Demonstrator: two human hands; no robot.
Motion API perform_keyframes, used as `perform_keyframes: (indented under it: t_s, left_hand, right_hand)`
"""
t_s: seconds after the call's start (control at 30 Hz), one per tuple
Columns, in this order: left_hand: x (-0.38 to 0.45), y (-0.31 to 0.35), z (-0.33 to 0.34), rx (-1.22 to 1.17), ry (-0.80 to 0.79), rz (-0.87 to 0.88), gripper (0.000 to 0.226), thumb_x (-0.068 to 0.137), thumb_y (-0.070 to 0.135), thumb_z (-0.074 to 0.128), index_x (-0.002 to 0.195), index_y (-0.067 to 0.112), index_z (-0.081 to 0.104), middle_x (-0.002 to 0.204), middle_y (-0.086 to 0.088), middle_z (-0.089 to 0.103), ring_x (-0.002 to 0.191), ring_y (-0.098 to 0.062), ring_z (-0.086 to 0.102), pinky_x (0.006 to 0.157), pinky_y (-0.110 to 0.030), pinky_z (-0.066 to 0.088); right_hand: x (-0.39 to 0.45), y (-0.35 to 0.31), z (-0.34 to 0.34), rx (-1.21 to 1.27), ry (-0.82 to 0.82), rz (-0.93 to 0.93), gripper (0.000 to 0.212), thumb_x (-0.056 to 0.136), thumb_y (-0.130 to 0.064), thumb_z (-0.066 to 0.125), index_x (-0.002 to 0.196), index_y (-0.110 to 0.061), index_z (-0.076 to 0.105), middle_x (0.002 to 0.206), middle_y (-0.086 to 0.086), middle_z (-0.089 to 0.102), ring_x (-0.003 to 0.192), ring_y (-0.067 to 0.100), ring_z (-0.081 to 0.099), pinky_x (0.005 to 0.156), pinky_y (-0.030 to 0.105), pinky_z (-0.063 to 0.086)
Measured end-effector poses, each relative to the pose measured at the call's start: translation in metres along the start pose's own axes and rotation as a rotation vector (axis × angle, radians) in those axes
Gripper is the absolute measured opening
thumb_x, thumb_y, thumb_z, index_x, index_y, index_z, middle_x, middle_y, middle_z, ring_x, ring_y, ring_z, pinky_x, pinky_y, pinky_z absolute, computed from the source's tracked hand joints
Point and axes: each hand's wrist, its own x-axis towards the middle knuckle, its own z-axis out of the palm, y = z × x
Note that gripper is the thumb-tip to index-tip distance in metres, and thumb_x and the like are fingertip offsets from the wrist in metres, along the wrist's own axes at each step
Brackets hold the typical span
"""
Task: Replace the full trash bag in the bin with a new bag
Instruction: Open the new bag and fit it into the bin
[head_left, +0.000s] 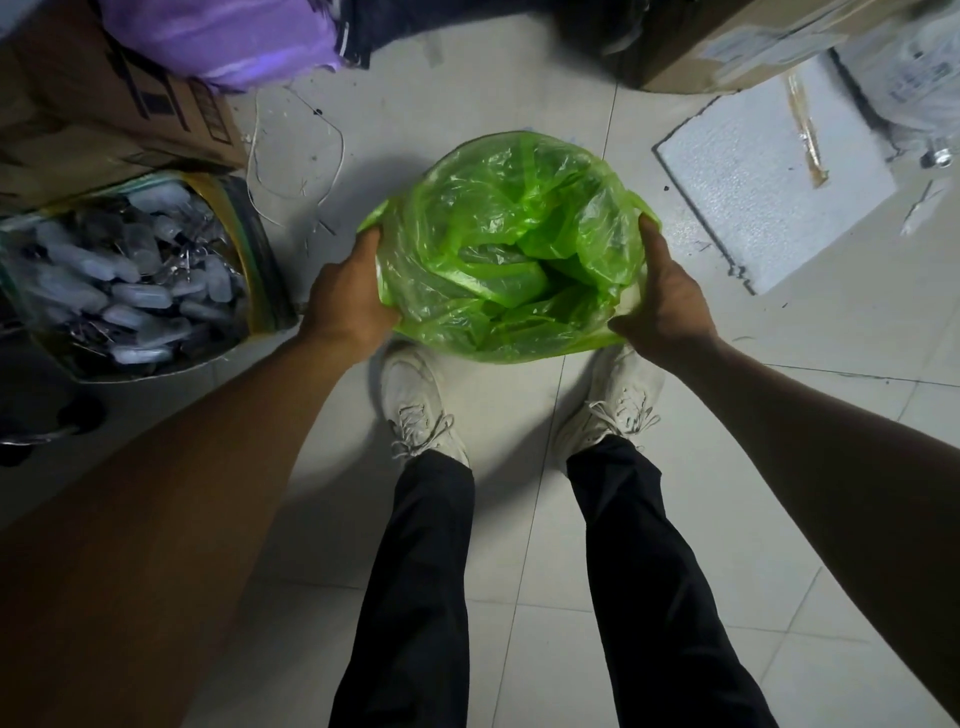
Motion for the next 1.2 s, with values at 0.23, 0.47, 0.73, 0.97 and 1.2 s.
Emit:
perform_keyframes:
  t_s: [0.23, 0.47, 0.73, 0.97, 1.2]
  left_hand:
    - [0.01, 0.009, -0.001, 0.055, -0.005, 0.003, 0.085, 0.072, 0.026, 0.079, 0.143, 0.03, 0.032, 0.12, -0.021, 0.062, 0.111, -0.045, 0.058, 0.09, -0.045, 0.05]
    - [-0.005, 0.008, -0.023, -0.127, -0.045, 0.11, 0.053, 0.072, 0.015, 0.07, 0.124, 0.015, 0.063, 0.117, -0.012, 0.065, 0.1, -0.025, 0.063, 0.082, -0.025, 0.046]
    - [-0.009, 0.031, -0.033, -0.189, 0.0, 0.04, 0.051, 0.079, 0.027, 0.063, 0.129, 0.017, 0.058, 0.132, -0.013, 0.045, 0.122, -0.028, 0.049, 0.103, -0.027, 0.039]
    - [-0.011, 0.02, -0.019, -0.318, -0.301, 0.059, 0.08, 0.053, 0.034, 0.078, 0.128, 0.023, 0.052, 0.118, 0.003, 0.066, 0.112, -0.018, 0.062, 0.1, -0.037, 0.049]
    - [-0.005, -0.007, 0.002, -0.109, -0.173, 0.049, 0.096, 0.04, 0.049, 0.08, 0.128, 0.022, 0.05, 0.124, -0.006, 0.061, 0.111, -0.023, 0.061, 0.098, -0.041, 0.051]
  right_hand:
    - [0.013, -0.012, -0.001, -0.047, 0.019, 0.0, 0.095, 0.075, -0.028, 0.075, 0.152, -0.025, 0.02, 0.119, 0.02, 0.059, 0.108, 0.039, 0.057, 0.091, 0.043, 0.048]
    - [-0.003, -0.01, -0.019, -0.099, 0.059, -0.007, 0.071, 0.067, -0.018, 0.063, 0.136, -0.016, 0.052, 0.134, 0.017, 0.048, 0.126, 0.036, 0.042, 0.104, 0.036, 0.037]
    - [-0.008, -0.049, -0.014, -0.047, 0.172, -0.173, 0.061, 0.074, -0.025, 0.055, 0.134, -0.013, 0.05, 0.125, 0.019, 0.049, 0.111, 0.039, 0.051, 0.095, 0.039, 0.045]
    - [-0.012, -0.057, -0.002, 0.135, 0.109, -0.103, 0.073, 0.074, -0.033, 0.055, 0.142, -0.013, 0.039, 0.131, 0.017, 0.051, 0.116, 0.036, 0.053, 0.094, 0.036, 0.043]
    - [-0.025, -0.049, 0.003, -0.047, 0.222, -0.167, 0.079, 0.074, -0.029, 0.059, 0.147, -0.015, 0.035, 0.153, 0.019, 0.029, 0.136, 0.039, 0.032, 0.11, 0.042, 0.034]
